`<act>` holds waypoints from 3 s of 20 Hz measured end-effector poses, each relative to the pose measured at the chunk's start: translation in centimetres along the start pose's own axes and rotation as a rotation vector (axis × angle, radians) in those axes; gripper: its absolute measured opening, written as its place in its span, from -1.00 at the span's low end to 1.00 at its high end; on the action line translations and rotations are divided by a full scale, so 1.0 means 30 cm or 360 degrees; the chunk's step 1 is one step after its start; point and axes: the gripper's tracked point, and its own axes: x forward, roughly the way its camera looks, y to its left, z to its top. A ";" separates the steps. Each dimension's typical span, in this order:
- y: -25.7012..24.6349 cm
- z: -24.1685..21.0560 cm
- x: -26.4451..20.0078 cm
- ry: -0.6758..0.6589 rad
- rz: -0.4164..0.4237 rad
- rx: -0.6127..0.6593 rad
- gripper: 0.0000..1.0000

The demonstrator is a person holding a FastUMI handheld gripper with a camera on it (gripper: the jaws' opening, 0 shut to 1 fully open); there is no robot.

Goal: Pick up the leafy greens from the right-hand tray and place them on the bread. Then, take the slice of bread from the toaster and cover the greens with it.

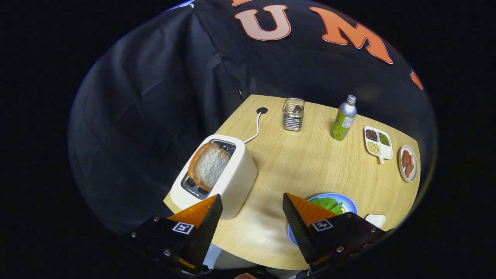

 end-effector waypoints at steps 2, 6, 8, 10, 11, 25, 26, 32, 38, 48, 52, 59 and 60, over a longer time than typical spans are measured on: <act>0.068 0.033 -0.007 0.0015 0.0075 0.0016 0.88; 0.142 0.104 0.009 0.0020 0.0093 0.0024 0.88; 0.168 0.120 0.031 0.0043 0.0068 0.0025 0.88; 0.209 0.124 0.063 0.0084 0.0061 0.0036 0.88; 0.222 0.128 0.074 0.0100 0.0051 0.0031 0.88; 0.227 0.120 0.264 0.0228 -0.0251 0.0108 0.60; 0.221 0.122 0.272 0.0229 -0.0268 0.0107 0.54; 0.203 0.101 0.290 0.0255 -0.0290 0.0254 -0.08; 0.205 0.124 0.250 0.0208 -0.0186 0.0402 -0.68; 0.213 0.178 0.030 0.0011 0.0035 0.0368 -0.75; 0.161 0.176 -0.038 -0.0051 0.0131 0.0422 -0.75; -0.018 0.099 -0.077 -0.0074 0.0181 0.0509 -0.75; -0.042 0.084 -0.078 -0.0071 0.0180 0.0526 -0.74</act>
